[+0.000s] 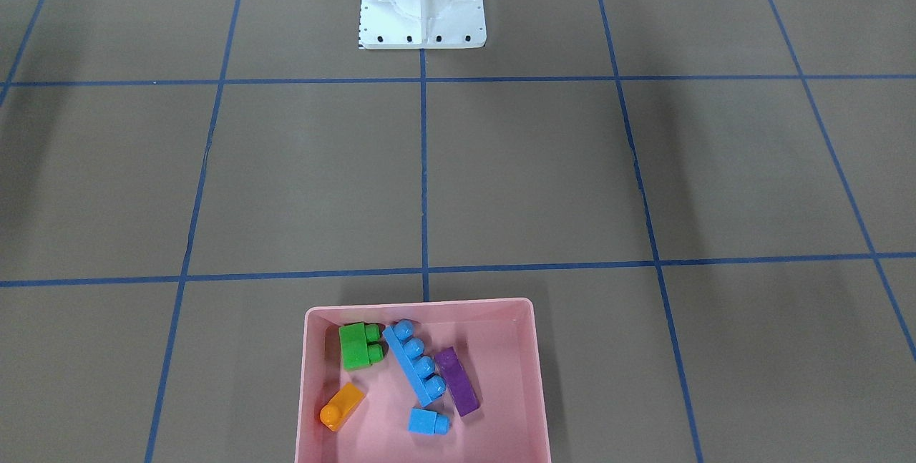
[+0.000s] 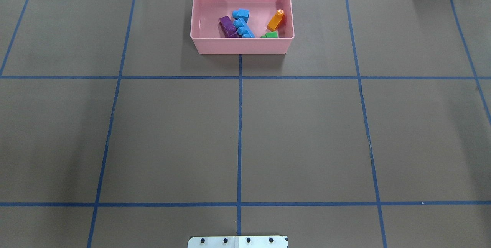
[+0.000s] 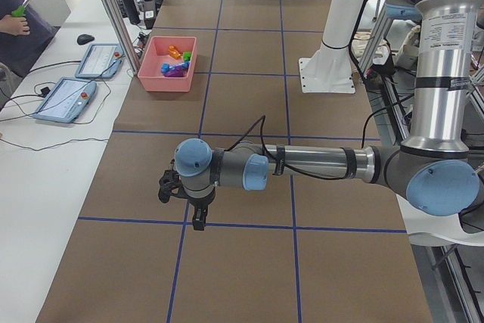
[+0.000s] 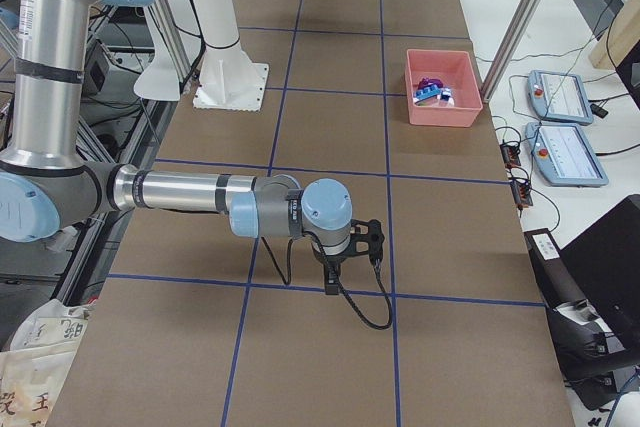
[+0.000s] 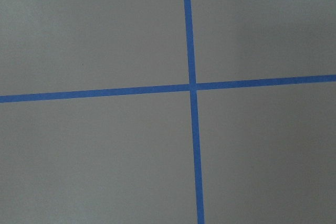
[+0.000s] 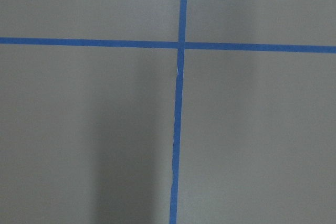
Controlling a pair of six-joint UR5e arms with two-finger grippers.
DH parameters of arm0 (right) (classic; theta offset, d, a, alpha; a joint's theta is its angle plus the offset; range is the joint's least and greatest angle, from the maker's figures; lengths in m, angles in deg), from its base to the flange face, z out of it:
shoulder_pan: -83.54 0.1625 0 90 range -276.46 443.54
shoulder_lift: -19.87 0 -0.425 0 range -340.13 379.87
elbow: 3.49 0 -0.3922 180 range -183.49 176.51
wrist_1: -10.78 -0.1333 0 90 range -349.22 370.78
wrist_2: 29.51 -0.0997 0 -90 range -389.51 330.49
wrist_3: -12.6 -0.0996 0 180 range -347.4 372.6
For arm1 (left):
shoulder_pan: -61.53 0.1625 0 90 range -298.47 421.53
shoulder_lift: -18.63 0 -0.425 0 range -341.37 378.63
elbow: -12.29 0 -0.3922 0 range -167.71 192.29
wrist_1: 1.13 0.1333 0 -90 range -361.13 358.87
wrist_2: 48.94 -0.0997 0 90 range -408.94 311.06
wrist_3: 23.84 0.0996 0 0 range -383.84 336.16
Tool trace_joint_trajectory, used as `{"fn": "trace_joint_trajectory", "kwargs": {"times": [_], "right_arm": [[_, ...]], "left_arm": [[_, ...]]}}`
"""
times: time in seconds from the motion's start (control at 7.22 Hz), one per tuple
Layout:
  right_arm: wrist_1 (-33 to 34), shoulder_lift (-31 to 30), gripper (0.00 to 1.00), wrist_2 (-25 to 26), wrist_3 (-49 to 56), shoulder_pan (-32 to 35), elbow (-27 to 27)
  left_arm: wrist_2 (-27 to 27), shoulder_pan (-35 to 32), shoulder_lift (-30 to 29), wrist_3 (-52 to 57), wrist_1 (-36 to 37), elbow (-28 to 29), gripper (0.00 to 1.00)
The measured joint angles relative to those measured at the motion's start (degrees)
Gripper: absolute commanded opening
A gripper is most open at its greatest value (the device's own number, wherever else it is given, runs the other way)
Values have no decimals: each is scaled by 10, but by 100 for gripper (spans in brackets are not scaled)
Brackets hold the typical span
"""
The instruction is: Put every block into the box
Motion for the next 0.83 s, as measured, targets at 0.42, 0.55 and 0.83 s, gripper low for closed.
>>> {"fn": "trace_joint_trajectory", "kwargs": {"times": [0.42,0.55,0.83], "right_arm": [[0,0,100,-1,0,0,-2],[0,0,100,-1,0,0,-3],[0,0,100,-2,0,-1,-3]], "left_arm": [[-1,0,0,-4,0,0,100],[-1,0,-1,-5,0,1,100],[-2,0,-1,-4,0,2,100]]}}
